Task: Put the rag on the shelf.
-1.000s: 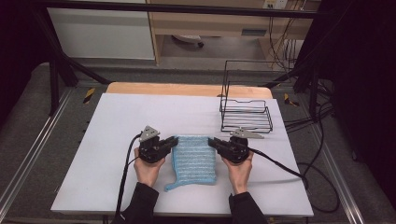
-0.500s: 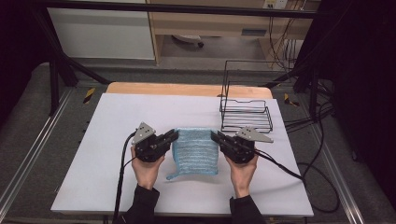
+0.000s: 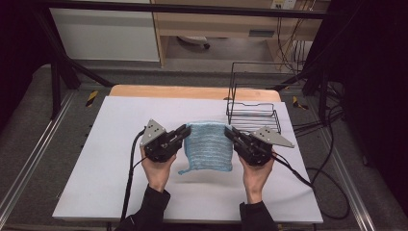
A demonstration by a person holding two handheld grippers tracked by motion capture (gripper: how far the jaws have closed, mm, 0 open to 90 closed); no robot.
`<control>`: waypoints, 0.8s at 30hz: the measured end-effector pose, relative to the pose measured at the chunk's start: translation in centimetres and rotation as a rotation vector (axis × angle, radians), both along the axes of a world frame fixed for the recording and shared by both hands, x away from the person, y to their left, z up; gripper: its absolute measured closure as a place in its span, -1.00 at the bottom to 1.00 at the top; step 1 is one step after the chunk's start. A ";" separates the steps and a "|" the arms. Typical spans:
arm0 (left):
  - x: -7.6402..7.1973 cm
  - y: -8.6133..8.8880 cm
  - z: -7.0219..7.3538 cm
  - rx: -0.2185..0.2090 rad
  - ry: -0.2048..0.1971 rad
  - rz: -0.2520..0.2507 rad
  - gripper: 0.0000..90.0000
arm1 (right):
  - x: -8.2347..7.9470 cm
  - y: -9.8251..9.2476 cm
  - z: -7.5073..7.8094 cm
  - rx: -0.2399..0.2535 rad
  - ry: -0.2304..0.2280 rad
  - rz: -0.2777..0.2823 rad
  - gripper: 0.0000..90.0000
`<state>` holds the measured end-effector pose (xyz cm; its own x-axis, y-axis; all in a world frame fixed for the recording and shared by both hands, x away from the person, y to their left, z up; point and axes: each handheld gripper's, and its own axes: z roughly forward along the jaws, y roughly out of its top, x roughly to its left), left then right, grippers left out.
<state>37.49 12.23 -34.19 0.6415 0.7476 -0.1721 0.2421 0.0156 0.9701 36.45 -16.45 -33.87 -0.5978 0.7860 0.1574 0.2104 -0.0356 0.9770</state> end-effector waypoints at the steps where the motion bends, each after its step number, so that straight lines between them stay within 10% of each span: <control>1: 0.0 -0.1 0.1 -0.002 -0.002 -0.004 0.80 | 0.0 0.0 0.0 0.000 0.000 0.000 0.83; 24: 0.9 -3.0 3.3 -0.087 -0.075 -0.041 0.80 | -1.0 -2.0 4.0 0.008 -0.123 -0.082 0.84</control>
<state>38.39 9.20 -30.85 0.6844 0.7050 -0.1859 0.1714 0.0922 0.9809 35.50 -18.43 -29.90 -0.5470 0.8319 0.0935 0.0851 -0.0558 0.9948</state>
